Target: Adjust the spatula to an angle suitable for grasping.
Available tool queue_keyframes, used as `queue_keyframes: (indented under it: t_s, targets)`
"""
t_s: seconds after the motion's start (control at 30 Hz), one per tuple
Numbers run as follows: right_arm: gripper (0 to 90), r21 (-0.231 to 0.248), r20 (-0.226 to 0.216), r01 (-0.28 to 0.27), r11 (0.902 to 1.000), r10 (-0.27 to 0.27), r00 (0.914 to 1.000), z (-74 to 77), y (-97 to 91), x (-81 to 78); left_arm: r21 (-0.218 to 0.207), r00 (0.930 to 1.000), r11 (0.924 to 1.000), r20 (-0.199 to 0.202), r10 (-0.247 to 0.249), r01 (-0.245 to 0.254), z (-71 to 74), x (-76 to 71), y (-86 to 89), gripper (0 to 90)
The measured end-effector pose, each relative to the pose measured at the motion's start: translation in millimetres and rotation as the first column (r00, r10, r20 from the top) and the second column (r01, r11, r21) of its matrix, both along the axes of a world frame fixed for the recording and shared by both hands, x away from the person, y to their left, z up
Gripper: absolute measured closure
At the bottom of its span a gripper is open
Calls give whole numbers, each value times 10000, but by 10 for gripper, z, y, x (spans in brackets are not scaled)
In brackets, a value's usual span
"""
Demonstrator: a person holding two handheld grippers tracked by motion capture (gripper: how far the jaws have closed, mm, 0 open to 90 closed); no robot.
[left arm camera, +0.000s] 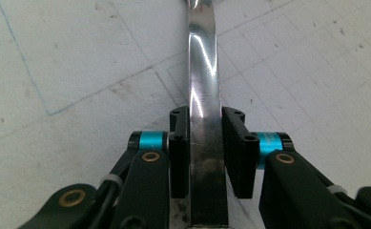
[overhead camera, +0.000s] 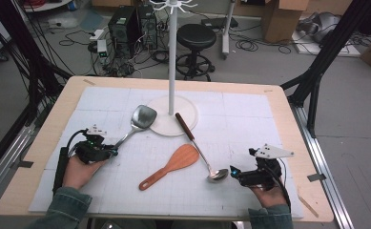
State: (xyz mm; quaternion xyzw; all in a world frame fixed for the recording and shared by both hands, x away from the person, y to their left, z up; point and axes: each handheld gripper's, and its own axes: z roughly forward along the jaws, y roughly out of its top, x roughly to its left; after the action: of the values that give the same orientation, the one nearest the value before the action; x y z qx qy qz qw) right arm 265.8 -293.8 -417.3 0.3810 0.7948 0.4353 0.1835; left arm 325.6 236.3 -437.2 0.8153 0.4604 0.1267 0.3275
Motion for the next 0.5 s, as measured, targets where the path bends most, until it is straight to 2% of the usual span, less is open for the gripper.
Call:
queue_keyframes:
  t_s: [0.3,0.5]
  targets:
    - [5,14,-19,4,10000,-4,10000,-1,-1,-8,4,9991,9992,-54,-409,409,3,-75,74,739]
    - [5,20,-46,31,10000,-31,10000,1,-2,-13,-72,9984,9984,-73,-560,559,-12,-69,90,731]
